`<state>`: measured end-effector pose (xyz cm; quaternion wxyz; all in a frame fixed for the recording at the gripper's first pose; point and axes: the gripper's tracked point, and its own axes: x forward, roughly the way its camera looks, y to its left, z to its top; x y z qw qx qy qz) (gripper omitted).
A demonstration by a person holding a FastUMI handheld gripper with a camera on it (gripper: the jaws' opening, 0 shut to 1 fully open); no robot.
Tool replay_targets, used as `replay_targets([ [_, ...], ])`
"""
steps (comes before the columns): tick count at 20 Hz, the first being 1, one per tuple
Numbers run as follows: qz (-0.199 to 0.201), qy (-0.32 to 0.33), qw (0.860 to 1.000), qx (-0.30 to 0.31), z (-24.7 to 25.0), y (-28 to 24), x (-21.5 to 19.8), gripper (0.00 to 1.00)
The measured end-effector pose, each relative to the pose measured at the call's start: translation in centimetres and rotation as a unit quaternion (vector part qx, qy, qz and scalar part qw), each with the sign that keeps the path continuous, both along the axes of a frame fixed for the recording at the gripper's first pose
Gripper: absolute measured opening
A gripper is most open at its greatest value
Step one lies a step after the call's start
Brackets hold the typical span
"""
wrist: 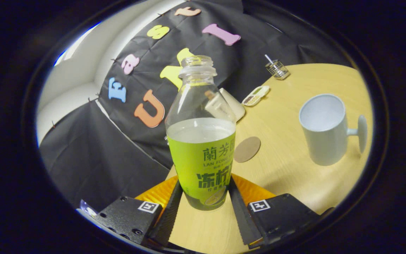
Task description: Take the bottle from table, then pour the juice into the cup, finally place the bottle on the coaster
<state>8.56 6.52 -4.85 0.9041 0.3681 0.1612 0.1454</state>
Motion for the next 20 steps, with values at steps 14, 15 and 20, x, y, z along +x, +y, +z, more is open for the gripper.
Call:
replay_targets([
  [14,-0.006,0.0,0.974,0.227,3.2,-0.2,1.1,0.78],
  [15,-0.008,0.001,0.972,0.237,3.4,-0.3,1.2,0.78],
  [20,-0.017,0.006,0.962,0.271,4.5,-0.9,1.3,0.78],
])
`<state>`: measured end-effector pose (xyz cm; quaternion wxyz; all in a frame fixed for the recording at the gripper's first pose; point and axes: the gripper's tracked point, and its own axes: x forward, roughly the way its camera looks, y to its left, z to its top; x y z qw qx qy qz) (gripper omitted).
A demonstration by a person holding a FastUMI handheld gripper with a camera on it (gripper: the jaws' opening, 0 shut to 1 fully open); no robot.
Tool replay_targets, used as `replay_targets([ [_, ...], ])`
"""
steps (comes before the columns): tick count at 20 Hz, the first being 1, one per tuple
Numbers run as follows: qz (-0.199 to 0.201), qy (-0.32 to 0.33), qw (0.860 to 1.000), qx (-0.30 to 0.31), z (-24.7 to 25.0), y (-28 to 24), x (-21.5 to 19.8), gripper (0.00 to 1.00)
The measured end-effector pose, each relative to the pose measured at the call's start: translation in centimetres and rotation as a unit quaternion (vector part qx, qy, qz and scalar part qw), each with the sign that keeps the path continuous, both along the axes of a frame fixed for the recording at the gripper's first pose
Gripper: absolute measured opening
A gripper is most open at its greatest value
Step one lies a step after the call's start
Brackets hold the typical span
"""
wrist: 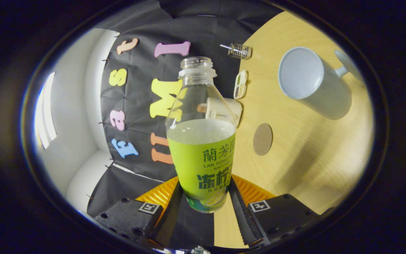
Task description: Take the bottle from table, then pour the juice into the cup, finally place the bottle on the coaster
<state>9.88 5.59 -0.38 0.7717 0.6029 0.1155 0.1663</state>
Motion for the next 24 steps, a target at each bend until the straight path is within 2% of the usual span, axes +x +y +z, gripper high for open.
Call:
replay_targets([
  [9,0.013,0.022,0.997,0.071,1.8,0.1,-0.1,0.77],
  [24,0.024,0.0,0.984,0.175,5.7,0.1,0.1,0.77],
])
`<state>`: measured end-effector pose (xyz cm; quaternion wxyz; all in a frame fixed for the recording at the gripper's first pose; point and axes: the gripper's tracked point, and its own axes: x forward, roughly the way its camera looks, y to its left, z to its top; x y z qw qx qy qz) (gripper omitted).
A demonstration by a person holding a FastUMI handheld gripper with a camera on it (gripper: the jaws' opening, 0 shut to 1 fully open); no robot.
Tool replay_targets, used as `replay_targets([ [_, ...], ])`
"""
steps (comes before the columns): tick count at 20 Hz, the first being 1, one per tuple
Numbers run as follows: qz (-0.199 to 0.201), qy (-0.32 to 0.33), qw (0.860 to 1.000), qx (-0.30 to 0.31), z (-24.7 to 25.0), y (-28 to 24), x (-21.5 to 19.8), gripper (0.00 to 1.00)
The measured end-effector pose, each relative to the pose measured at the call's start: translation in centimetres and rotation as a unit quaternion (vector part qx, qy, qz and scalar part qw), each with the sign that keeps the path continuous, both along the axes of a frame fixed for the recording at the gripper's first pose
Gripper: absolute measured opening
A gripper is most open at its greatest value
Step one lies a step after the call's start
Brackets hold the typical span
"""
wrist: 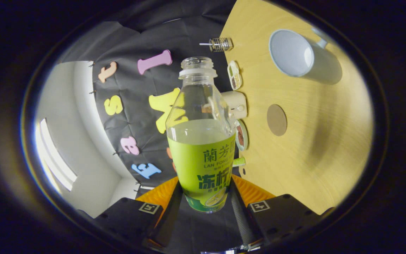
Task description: Take the bottle from table, then pour the juice into the cup, finally place the bottle on the coaster
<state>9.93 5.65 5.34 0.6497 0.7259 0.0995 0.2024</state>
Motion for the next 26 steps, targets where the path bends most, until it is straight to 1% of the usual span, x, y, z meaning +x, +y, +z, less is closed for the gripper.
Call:
replay_targets([
  [2,-0.004,-0.002,1.0,0.018,0.3,-0.1,0.1,0.77],
  [7,0.002,-0.001,0.999,0.041,0.6,0.1,0.2,0.77],
  [26,-0.003,-0.003,0.995,0.097,2.3,-0.7,0.3,0.77],
])
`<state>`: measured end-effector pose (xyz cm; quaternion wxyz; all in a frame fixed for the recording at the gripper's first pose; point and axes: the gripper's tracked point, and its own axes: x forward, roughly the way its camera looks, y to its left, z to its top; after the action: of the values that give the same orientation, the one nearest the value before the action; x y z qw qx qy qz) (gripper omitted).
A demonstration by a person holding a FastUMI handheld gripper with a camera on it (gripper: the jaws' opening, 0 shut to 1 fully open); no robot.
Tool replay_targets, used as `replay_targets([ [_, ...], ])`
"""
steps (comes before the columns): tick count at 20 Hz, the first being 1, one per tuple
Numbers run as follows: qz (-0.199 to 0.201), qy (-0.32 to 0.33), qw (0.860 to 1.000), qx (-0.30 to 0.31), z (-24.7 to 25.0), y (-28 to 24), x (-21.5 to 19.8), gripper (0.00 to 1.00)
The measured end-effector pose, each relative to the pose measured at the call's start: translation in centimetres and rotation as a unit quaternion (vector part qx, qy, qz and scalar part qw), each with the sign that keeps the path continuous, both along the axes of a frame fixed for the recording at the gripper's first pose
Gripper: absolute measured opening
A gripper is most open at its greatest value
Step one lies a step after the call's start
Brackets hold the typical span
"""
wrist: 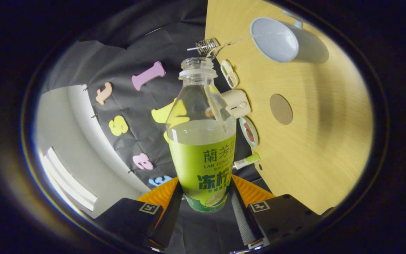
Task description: Take the bottle from table, then pour the juice into the cup, finally place the bottle on the coaster
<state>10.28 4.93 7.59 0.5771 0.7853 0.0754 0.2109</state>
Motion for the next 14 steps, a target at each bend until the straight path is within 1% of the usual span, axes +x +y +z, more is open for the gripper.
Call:
replay_targets([
  [14,-0.001,-0.007,0.999,0.032,1.4,-0.6,0.0,0.77],
])
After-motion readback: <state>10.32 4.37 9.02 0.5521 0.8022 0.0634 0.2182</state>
